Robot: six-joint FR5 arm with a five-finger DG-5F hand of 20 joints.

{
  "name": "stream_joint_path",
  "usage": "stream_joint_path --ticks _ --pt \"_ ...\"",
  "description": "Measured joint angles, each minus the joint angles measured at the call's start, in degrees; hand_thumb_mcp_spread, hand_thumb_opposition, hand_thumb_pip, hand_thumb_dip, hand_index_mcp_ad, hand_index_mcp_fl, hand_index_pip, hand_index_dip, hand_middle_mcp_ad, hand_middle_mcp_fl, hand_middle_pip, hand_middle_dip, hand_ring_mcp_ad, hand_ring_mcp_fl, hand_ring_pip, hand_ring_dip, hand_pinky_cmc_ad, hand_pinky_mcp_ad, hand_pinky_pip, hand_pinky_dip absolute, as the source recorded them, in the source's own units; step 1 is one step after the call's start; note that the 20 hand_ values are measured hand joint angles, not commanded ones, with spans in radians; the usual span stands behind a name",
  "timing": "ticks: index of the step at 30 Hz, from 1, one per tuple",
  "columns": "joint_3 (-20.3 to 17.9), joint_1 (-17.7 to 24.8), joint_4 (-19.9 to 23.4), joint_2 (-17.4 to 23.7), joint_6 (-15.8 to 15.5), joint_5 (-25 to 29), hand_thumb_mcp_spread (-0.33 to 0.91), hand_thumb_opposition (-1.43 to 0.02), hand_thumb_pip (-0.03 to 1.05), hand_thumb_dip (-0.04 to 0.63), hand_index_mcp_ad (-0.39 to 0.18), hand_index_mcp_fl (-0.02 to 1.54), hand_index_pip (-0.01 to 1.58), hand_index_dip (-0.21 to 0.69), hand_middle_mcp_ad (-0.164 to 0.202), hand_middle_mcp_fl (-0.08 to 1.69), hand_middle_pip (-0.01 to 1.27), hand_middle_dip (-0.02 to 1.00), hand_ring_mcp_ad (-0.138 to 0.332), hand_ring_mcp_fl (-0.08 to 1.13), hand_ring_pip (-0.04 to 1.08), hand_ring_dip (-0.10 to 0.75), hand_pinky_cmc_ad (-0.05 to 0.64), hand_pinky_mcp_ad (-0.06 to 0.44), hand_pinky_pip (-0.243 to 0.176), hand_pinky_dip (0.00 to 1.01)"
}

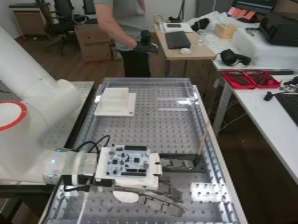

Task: Grab the paper clip and place it in the clear container

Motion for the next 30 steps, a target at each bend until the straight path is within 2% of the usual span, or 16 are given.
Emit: stream_joint_path --ticks 3,23,26,30 --pt "0.3 0.0 -0.3 -0.1 0.1 -0.4 0.61 -0.87 0.72 0.298 -0.169 0.19 0.23 -0.182 -0.03 0.52 0.69 0.73 0.035 0.37 0.21 0.515 0.461 0.23 0.066 0.2" --pt "-0.4 -0.6 0.6 0.5 -1.1 -1.3 0.59 -0.87 0.73 0.302 -0.173 0.18 0.23 -0.182 -0.031 0.5 0.7 0.71 0.037 0.34 0.21 0.515 0.459 0.23 0.066 0.2" --pt "-0.8 -0.8 1.2 0.6 -1.2 -1.7 0.59 -0.86 0.77 0.298 -0.173 0.19 0.24 -0.178 -0.031 0.49 0.7 0.71 0.035 0.35 0.21 0.515 0.459 0.23 0.066 0.2" --pt "-1.3 -1.2 2.3 0.6 -1.1 -2.5 0.59 -0.86 0.77 0.298 -0.173 0.18 0.25 -0.188 -0.031 0.49 0.71 0.71 0.035 0.35 0.23 0.515 0.459 0.23 0.066 0.2"
